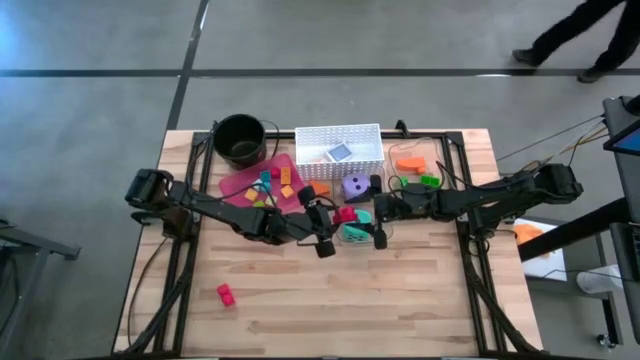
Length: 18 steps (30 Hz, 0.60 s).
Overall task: Pick & Place Toys
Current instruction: Put the bottom large red game piece into the top transparent bin
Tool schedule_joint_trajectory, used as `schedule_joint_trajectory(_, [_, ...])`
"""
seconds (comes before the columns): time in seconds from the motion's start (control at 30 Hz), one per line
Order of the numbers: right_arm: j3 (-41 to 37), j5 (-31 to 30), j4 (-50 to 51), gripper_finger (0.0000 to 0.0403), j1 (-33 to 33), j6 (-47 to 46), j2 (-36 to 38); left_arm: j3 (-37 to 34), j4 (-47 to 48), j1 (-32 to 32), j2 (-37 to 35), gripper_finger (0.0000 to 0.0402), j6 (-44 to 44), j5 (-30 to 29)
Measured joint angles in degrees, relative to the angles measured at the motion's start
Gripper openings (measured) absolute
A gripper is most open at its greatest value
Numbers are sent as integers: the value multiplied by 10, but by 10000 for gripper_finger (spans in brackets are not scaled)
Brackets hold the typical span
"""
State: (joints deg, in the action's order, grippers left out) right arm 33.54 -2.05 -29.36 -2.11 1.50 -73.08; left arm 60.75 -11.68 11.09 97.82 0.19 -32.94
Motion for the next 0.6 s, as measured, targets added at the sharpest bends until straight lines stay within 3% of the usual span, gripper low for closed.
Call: schedule_joint_trajectory(0.6, [13, -6, -59, 292, 0, 8, -69, -4, -13, -3, 0, 164, 17, -1])
